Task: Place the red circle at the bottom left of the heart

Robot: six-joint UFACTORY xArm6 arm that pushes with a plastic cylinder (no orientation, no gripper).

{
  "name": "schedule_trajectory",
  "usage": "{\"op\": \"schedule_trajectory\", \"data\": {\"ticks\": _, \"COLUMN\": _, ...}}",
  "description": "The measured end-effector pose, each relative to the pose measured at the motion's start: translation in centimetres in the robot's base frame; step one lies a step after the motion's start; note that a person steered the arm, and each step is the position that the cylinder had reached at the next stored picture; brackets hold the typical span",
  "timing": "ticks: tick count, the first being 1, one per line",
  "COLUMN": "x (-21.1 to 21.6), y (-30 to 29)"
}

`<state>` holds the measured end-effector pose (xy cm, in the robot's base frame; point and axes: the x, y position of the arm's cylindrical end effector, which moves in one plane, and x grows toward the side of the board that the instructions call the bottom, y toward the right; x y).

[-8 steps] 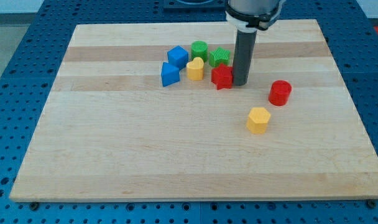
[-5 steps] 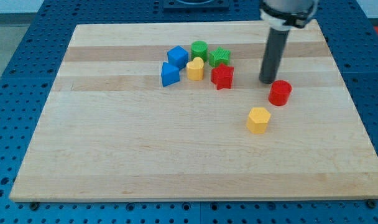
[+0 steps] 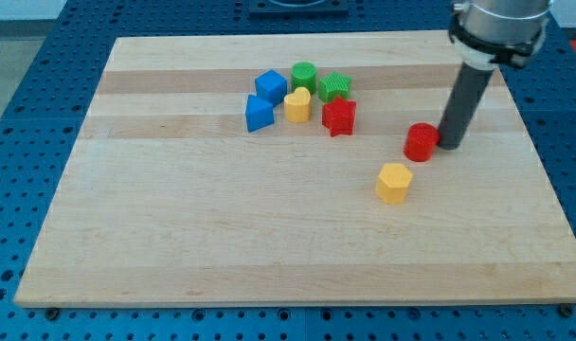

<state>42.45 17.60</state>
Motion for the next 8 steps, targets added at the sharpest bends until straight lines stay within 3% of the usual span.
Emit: {"op": "schedule_trajectory", "data": {"ticks": 8, "x": 3.0, "y": -13.8}}
